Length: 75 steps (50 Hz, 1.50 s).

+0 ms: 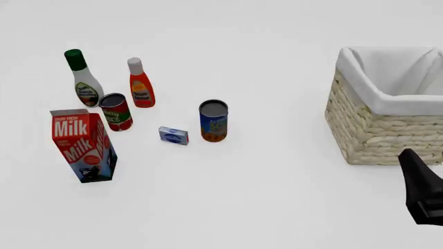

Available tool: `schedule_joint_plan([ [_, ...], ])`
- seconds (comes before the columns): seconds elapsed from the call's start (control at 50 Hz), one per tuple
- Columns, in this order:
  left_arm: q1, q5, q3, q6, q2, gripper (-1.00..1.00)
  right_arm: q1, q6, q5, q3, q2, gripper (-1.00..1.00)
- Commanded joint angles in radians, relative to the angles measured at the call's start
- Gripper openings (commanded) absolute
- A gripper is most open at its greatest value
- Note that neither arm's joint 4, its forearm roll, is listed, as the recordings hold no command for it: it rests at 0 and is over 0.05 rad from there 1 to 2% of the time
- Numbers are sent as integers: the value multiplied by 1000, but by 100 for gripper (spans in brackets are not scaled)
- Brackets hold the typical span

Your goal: Pick the salad dressing and place it in the basket.

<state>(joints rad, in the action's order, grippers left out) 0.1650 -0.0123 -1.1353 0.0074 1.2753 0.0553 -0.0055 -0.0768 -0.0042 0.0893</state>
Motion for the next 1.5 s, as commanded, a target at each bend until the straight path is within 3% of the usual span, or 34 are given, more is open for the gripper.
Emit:
schedule_joint_plan([
  [0.02,41,5,-111,37,119,100,3,1,5,3,-7,100],
  [0.7,39,12,-243,41,322,100,20,2,-37,4,46,100],
  [1.32,26,7,-278,41,433,100,21,-5,-18,1,28,100],
  [1.5,8,12,-299,13,474,100,24,-8,-12,-1,24,100],
])
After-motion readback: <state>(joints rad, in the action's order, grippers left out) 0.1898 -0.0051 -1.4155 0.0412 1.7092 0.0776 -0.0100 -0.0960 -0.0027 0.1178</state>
